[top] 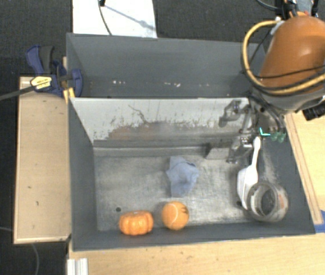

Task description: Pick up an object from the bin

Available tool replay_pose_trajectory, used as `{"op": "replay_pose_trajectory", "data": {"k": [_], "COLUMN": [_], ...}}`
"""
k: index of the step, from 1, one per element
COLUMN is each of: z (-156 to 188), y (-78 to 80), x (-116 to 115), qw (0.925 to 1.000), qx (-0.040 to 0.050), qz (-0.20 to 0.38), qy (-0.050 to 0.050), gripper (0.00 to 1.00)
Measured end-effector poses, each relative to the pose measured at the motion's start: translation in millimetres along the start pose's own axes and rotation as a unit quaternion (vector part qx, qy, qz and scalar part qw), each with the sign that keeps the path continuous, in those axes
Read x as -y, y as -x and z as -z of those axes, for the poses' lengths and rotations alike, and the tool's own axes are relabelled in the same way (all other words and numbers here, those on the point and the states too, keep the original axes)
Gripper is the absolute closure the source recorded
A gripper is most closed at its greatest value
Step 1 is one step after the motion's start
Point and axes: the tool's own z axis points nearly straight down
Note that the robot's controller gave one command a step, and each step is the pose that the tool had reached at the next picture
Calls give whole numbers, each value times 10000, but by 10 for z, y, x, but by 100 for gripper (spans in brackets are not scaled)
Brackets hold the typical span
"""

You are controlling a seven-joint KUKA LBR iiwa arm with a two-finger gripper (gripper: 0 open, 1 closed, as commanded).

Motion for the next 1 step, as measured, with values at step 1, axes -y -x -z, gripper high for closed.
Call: {"op": "replay_pose_trajectory", "data": {"k": [1], "z": [41], "y": [14], "x": [0], "qw": [10000], "qx": [41], "qz": [3], "qy": [-2], "gripper": [0]}}
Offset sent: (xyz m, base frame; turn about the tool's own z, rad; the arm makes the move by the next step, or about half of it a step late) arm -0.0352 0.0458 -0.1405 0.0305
